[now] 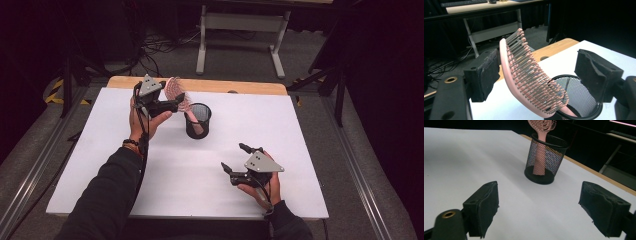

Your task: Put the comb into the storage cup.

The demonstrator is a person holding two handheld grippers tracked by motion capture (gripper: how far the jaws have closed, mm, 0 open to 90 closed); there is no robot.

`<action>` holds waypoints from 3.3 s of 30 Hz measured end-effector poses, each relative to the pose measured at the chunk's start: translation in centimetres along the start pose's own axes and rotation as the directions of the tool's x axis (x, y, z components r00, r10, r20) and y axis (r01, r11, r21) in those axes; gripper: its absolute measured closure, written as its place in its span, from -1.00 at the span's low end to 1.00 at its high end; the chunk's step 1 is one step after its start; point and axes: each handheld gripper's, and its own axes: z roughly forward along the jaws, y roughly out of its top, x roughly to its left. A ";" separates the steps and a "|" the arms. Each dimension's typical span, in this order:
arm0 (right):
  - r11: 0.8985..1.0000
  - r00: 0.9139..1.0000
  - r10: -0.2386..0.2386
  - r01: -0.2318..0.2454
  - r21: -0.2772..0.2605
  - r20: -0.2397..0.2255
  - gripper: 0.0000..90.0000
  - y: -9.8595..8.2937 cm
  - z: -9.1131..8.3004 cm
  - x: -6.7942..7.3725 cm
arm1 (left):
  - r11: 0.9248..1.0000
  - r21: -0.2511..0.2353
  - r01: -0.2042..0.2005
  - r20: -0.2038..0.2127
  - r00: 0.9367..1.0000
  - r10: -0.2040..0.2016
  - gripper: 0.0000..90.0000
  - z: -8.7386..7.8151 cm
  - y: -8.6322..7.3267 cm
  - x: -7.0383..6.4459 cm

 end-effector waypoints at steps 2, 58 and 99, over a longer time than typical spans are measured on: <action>1.000 1.000 0.000 0.000 -0.001 0.000 -0.63 0.0 0.0 0.0 | 1.000 0.000 -0.003 0.001 1.000 0.003 -0.55 -0.1 0.0 0.0; 1.000 1.000 -0.021 0.021 0.009 0.016 -0.65 0.0 0.2 0.1 | 0.985 -0.026 -0.172 0.117 0.978 0.173 -0.80 -3.7 -1.0 -1.1; 1.000 0.999 -0.030 0.031 -0.006 0.030 -0.65 0.3 0.0 0.1 | 0.958 -0.026 -0.285 0.220 0.933 0.283 -0.82 -6.9 -3.9 -3.8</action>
